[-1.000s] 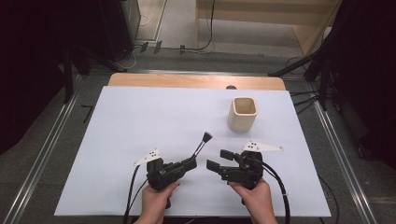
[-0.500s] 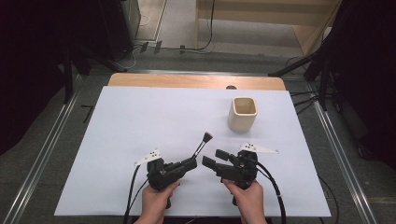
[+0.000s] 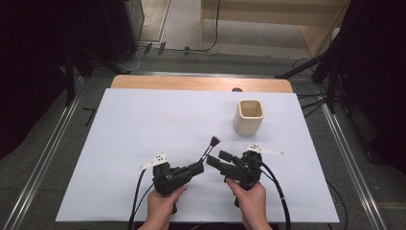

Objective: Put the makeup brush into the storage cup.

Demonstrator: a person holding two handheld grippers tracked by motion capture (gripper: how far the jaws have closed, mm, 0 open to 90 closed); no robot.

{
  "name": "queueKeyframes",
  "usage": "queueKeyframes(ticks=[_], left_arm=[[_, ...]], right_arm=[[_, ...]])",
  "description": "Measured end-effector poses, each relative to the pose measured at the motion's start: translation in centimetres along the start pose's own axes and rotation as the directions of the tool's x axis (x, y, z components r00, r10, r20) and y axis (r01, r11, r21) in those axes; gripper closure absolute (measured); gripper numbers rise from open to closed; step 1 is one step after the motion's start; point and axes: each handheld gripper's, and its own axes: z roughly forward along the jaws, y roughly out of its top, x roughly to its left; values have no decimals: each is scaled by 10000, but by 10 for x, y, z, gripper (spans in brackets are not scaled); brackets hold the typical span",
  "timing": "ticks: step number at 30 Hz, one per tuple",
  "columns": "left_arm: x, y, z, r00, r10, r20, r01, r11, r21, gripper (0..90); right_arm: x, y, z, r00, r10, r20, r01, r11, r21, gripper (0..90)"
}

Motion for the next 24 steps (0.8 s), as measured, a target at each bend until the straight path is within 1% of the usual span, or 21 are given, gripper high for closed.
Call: queueKeyframes(ticks=[1, 5, 10, 14, 16, 18, 22, 24], left_arm=[[0, 0, 0, 10000, 72, -64, -72, 10000, -9, 789], [1, 1, 1, 10000, 7, 66, -7, 10000, -42, 789], [1, 0, 2, 10000, 33, 94, -33, 10000, 27, 788], [1, 0, 3, 10000, 6, 91, -6, 10000, -3, 789], [1, 0, 3, 10000, 6, 95, -6, 10000, -18, 788], [1, 0, 3, 10000, 24, 92, -24, 10000, -31, 789], [1, 0, 2, 9999, 37, 122, -36, 10000, -90, 789], [0, 0, 2, 9999, 52, 106, -51, 9999, -129, 789]], right_arm=[[-1, 0, 1, 10000, 21, -7, -21, 10000, 35, 285], [-4, 0, 7, 9999, 125, -62, -125, 9999, 95, 290], [-7, 0, 16, 9988, 475, -148, -474, 9988, 105, 311], [-7, 1, 19, 9987, 460, -218, -459, 9989, 52, 328], [-8, 2, 21, 9981, 566, -262, -564, 9984, 74, 337], [-8, 2, 23, 9969, 709, -342, -708, 9975, 56, 354], [-7, 3, 27, 9965, 744, -390, -744, 9972, 0, 402], [-6, 3, 27, 9964, 757, -392, -758, 9971, -24, 454]])
